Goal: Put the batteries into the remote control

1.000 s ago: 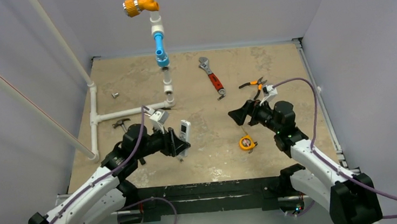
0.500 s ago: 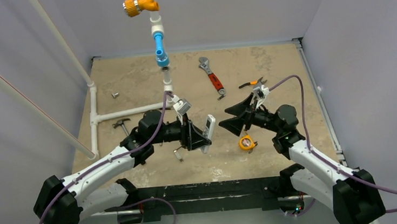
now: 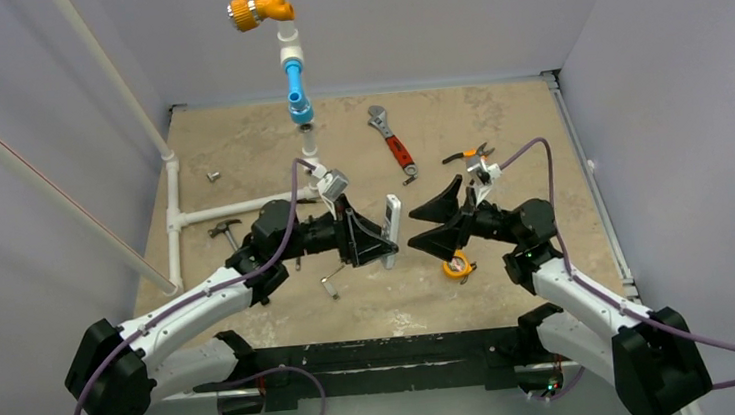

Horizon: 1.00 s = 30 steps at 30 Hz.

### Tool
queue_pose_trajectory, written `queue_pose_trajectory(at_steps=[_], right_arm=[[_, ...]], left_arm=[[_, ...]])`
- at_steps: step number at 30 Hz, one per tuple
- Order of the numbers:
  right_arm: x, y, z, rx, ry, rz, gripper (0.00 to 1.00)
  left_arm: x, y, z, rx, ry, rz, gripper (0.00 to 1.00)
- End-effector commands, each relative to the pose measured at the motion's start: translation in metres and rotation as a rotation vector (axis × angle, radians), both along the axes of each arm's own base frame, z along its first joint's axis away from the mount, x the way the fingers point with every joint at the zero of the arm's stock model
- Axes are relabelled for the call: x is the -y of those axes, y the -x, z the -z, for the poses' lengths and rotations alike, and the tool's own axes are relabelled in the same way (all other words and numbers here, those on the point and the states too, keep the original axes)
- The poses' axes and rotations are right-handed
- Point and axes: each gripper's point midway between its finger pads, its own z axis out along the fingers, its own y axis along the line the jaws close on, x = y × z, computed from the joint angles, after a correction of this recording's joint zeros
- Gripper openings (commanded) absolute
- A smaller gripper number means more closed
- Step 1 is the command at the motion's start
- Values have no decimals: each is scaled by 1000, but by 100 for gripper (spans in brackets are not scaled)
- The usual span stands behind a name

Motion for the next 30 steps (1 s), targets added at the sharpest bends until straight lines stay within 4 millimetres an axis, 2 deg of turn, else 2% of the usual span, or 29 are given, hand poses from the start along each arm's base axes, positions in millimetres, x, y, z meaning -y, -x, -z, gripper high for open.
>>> queue_pose_trajectory(at_steps=[1, 6, 13, 20, 24, 30], right_arm=[[0, 22, -1, 27, -4, -87, 96], [-3, 26, -12, 29, -53, -102, 98], [-17, 30, -34, 9, -174, -173, 98], [-31, 16, -30, -43, -211, -205, 98], [-33, 14, -33, -30, -218, -201, 96], [-34, 14, -40, -21, -226, -209, 86]], left_arm=[[-1, -19, -53, 79, 171, -90, 0], [5, -24, -69, 69, 261, -64, 0], [17, -23, -76, 71, 294, 7, 0], [17, -20, -86, 107, 296, 28, 0], [18, -20, -84, 104, 289, 30, 0], [20, -23, -78, 97, 286, 27, 0]])
